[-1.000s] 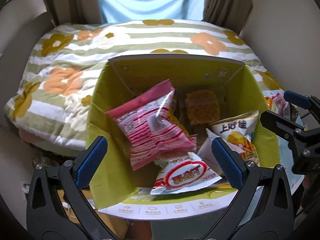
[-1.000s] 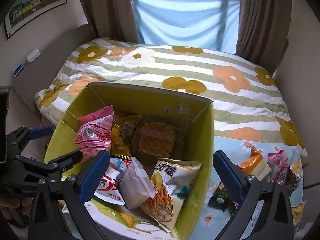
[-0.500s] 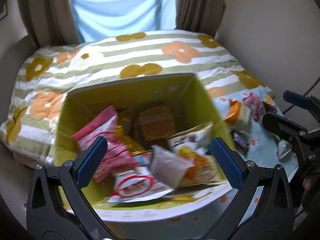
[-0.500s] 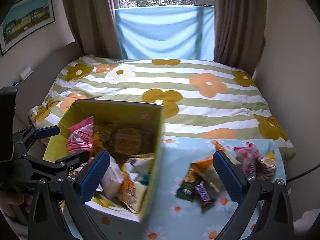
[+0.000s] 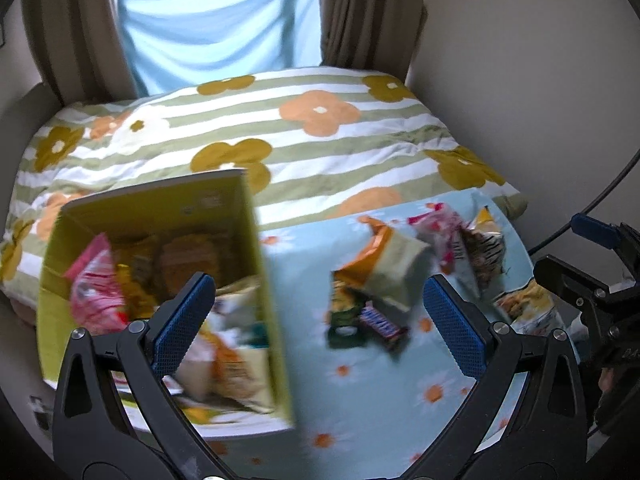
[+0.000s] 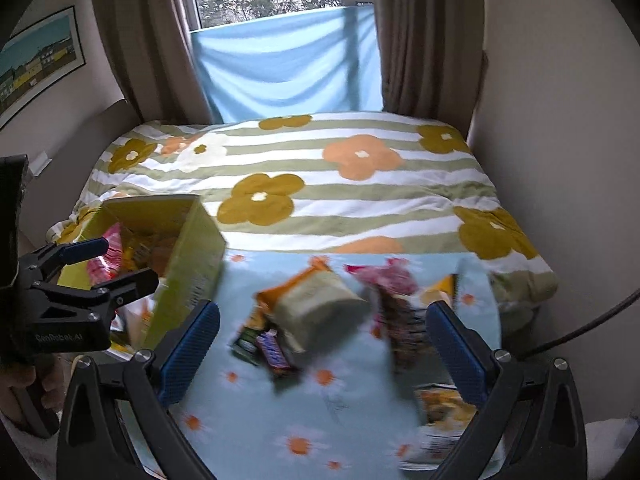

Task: Organize snacks
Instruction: 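Move both grippers back over the remaining snacks on the cloth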

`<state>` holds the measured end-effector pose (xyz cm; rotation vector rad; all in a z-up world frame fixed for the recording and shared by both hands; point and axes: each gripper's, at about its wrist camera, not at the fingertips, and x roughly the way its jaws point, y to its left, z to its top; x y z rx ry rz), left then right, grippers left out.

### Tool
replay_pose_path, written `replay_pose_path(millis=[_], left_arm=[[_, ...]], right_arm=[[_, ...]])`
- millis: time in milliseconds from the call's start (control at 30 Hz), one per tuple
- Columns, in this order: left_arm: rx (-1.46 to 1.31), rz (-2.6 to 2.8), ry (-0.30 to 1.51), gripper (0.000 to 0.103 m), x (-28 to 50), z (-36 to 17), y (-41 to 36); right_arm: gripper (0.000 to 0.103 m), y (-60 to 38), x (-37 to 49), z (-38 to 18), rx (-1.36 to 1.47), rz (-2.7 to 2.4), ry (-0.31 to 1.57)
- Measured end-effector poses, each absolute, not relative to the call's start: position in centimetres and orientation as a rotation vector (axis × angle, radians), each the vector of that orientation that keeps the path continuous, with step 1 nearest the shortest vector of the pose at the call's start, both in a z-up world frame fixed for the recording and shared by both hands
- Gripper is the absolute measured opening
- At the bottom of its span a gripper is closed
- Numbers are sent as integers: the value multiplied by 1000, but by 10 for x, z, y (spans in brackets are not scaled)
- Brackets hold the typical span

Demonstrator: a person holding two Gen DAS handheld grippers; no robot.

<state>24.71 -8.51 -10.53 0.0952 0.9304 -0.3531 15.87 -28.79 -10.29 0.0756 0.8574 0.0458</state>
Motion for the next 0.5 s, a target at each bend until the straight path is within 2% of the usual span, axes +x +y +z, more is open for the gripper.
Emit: replay_pose_path(millis=[500], left_arm=[[228, -384, 1094, 103, 286, -167, -185]], right_arm=[[102, -378, 185, -179, 170, 60, 1005]])
